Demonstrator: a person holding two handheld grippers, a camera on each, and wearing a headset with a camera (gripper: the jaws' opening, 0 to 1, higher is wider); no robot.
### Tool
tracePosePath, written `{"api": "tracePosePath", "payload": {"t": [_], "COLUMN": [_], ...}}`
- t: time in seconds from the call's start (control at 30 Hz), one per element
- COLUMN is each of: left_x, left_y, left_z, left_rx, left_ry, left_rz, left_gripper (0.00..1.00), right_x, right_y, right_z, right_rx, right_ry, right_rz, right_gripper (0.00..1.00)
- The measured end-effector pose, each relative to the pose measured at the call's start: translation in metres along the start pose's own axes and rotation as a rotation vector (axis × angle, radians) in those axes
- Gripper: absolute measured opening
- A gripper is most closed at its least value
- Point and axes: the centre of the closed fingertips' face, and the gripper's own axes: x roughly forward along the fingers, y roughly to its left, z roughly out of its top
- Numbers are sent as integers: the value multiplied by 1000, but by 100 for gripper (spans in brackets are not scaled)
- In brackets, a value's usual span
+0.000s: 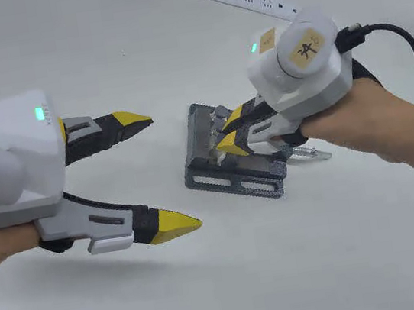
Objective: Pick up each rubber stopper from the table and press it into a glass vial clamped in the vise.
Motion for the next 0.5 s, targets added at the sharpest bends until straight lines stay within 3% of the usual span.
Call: {"api": "tracePosePath", "payload": {"t": [0.5], "left_x": [0], "left_y": [-1], "left_z": [-1], "left_rx": [-3], "left_ry": [1], "left_rz": [-1], "left_gripper": [80], "right_x": [-2], "right_y": [0], "right_z": [-3], "right_rx": [24], "right_ry": [-16], "right_rz": [-19], "right_gripper": [11]}}
